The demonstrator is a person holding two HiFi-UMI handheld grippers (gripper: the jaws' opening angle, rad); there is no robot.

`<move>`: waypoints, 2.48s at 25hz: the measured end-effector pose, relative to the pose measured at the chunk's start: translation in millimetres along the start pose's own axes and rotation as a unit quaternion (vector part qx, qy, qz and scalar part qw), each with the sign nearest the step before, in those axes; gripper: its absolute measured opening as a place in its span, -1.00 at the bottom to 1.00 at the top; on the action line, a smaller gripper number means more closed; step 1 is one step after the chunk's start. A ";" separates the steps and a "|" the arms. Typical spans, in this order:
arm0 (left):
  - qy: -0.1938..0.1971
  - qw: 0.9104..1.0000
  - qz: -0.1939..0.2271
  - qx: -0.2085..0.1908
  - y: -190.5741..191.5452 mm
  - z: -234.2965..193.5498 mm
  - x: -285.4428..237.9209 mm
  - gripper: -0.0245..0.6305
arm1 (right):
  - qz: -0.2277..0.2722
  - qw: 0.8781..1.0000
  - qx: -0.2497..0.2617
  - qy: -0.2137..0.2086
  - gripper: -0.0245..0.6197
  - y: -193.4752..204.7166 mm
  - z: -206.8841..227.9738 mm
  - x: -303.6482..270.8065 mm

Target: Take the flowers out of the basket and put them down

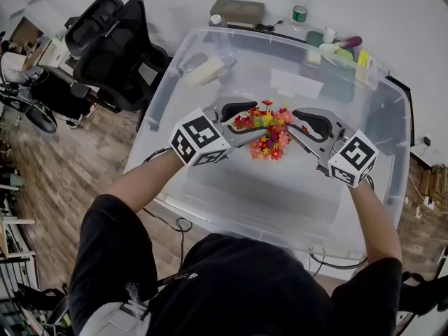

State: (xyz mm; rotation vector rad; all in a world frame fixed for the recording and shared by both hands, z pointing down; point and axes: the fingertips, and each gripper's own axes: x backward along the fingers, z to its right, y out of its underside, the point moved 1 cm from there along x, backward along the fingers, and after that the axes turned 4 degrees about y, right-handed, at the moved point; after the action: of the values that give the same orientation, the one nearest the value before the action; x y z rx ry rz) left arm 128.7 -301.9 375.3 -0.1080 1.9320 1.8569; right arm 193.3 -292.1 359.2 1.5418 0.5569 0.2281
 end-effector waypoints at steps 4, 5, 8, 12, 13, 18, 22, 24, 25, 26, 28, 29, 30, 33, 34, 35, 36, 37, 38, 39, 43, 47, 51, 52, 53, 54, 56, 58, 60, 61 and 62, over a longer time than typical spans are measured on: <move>-0.005 1.000 -0.005 0.004 4.0 -2.1 -0.9 -0.09 | 0.002 1.000 -0.019 0.007 -0.37 2.6 7.8 3.8; -0.006 1.000 -0.009 0.008 6.7 -3.1 -1.3 -0.07 | 0.000 1.000 -0.023 0.011 -0.31 4.5 10.3 5.1; -0.006 1.000 -0.024 0.017 16.9 -4.9 -3.0 -0.04 | -0.007 1.000 -0.022 0.018 -0.22 10.1 16.2 7.9; -0.010 0.999 -0.040 0.025 26.8 -7.7 -3.5 0.01 | -0.014 0.999 -0.022 0.019 -0.13 15.7 17.9 9.4; -0.012 0.999 -0.042 0.030 28.5 -9.5 -3.1 0.02 | -0.018 1.000 -0.019 0.016 -0.10 17.5 16.8 9.3; -0.012 0.997 -0.056 0.043 37.0 -12.8 -2.5 0.08 | -0.040 0.999 0.001 -0.007 0.05 28.2 7.5 6.7; -0.003 0.997 -0.071 0.040 44.6 -8.7 -5.0 0.12 | -0.050 0.999 -0.004 -0.016 0.21 37.6 3.9 5.9; -0.002 0.996 -0.075 0.043 47.1 -8.6 -5.6 0.16 | -0.050 0.999 -0.003 -0.018 0.25 39.7 3.7 5.6; -0.001 0.996 -0.076 0.044 48.1 -8.4 -5.9 0.16 | -0.050 0.999 -0.003 -0.019 0.26 40.1 3.2 5.4; 0.001 0.996 -0.078 0.046 49.2 -7.9 -6.2 0.17 | -0.049 0.999 -0.004 -0.021 0.28 40.3 2.3 5.2; 0.005 0.995 -0.079 0.054 51.6 -6.9 -6.5 0.18 | -0.048 0.998 -0.009 -0.027 0.29 41.4 -0.5 4.4; 0.007 0.995 -0.078 0.059 52.6 -6.5 -6.7 0.18 | -0.049 0.998 -0.010 -0.030 0.29 42.7 -2.1 3.9; 0.008 0.995 -0.078 0.062 53.6 -6.1 -6.8 0.18 | -0.052 0.998 -0.010 -0.033 0.29 44.5 -3.7 3.4; 0.014 0.994 -0.088 0.066 58.8 -3.7 -7.4 0.18 | -0.061 0.997 -0.012 -0.042 0.30 51.8 -9.0 2.0; 0.015 0.993 -0.092 0.065 61.0 -3.3 -7.4 0.18 | -0.065 0.997 -0.013 -0.045 0.30 54.6 -10.9 1.3; 0.017 0.993 -0.096 0.064 62.9 -3.4 -7.2 0.18 | -0.069 0.996 -0.012 -0.049 0.30 57.2 -13.0 0.5; 0.018 0.993 -0.100 0.062 64.4 -3.6 -6.9 0.18 | -0.074 0.996 -0.010 -0.053 0.30 59.4 -15.3 -0.3; 0.021 0.993 -0.105 0.058 65.9 -3.8 -6.6 0.18 | -0.078 0.995 -0.008 -0.057 0.30 61.2 -17.7 -0.9; 0.024 0.992 -0.111 0.051 67.5 -3.7 -6.1 0.18 | -0.082 0.995 -0.005 -0.061 0.30 62.9 -19.7 -1.2; 0.027 0.992 -0.119 0.042 69.5 -3.5 -5.4 0.19 | -0.085 0.994 -0.002 -0.063 0.31 64.6 -21.0 -1.0; 0.020 0.989 -0.146 0.027 79.5 -7.6 1.1 0.18 | -0.089 0.994 -0.005 -0.057 0.31 67.9 -18.5 1.7; 0.018 0.985 -0.172 0.026 90.5 -8.9 5.9 0.19 | -0.088 0.995 -0.018 -0.046 0.32 71.8 -10.2 5.7; 0.027 0.982 -0.183 0.027 98.3 -4.6 2.3 0.18 | -0.093 0.994 -0.033 -0.043 0.33 80.1 -9.7 5.3; 0.029 0.983 -0.181 0.030 99.6 -2.8 0.9 0.18 | -0.095 0.994 -0.034 -0.044 0.32 82.5 -11.5 4.8; 0.032 0.983 -0.180 0.034 101.1 -0.6 -0.2 0.18 | -0.098 0.993 -0.034 -0.047 0.32 84.7 -13.5 4.3; 0.034 0.983 -0.179 0.035 102.4 1.5 -1.2 0.18 | -0.100 0.993 -0.034 -0.049 0.32 86.5 -15.3 3.7; 0.038 0.983 -0.178 0.034 103.4 4.0 -3.9 0.18 | -0.103 0.993 -0.035 -0.051 0.32 89.0 -16.7 2.4; 0.039 0.983 -0.174 0.035 102.4 4.0 -7.6 0.18 | -0.103 0.993 -0.038 -0.050 0.32 89.9 -16.3 1.4; 0.043 0.983 -0.173 0.039 103.5 6.2 -9.5 0.18 | -0.105 0.993 -0.040 -0.048 0.32 91.2 -17.4 1.1; 0.046 0.983 -0.175 0.038 105.0 7.7 -9.8 0.19 | -0.106 0.992 -0.041 -0.048 0.32 92.3 -18.0 1.2; 0.049 0.982 -0.178 0.035 106.7 8.8 -10.2 0.18 | -0.107 0.992 -0.043 -0.047 0.32 93.6 -17.8 1.4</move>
State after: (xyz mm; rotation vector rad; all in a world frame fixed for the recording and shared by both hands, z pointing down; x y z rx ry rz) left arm 101.6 -286.6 478.2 -0.4968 1.8923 1.5698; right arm 205.0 -272.1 451.6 1.3907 0.6260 0.0140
